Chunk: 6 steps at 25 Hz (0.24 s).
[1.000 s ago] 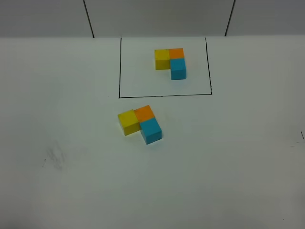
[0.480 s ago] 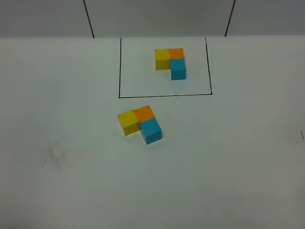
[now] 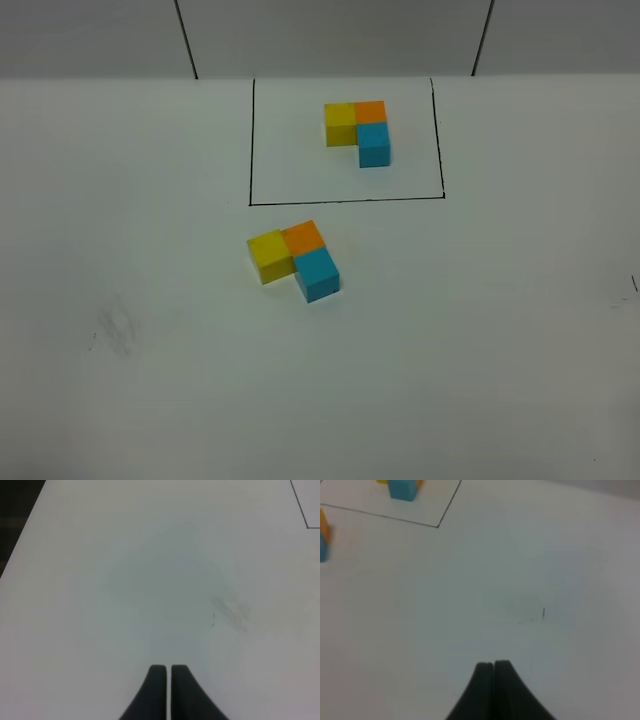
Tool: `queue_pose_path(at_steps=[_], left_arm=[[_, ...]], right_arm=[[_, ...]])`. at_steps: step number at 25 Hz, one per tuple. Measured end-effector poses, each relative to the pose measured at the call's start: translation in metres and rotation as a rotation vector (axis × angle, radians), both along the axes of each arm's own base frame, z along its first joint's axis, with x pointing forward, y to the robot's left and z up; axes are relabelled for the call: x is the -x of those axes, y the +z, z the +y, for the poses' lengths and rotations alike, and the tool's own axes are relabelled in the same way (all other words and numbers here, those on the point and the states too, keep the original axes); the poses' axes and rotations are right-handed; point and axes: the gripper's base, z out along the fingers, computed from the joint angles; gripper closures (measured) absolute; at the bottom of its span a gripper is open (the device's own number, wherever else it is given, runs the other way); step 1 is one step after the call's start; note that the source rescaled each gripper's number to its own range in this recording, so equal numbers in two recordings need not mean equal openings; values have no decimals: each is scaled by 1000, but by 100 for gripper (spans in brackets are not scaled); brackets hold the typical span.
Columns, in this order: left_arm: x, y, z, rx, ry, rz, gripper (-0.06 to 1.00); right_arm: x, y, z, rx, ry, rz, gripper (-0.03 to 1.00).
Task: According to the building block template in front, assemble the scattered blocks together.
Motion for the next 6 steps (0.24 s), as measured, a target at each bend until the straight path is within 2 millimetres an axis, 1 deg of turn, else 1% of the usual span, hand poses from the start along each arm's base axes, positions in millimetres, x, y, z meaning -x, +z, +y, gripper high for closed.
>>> queue_pose_path(at_steps=[6], left_arm=[[0,0,0,0,0,0,94]], right_arm=[[0,0,0,0,2,0,97]])
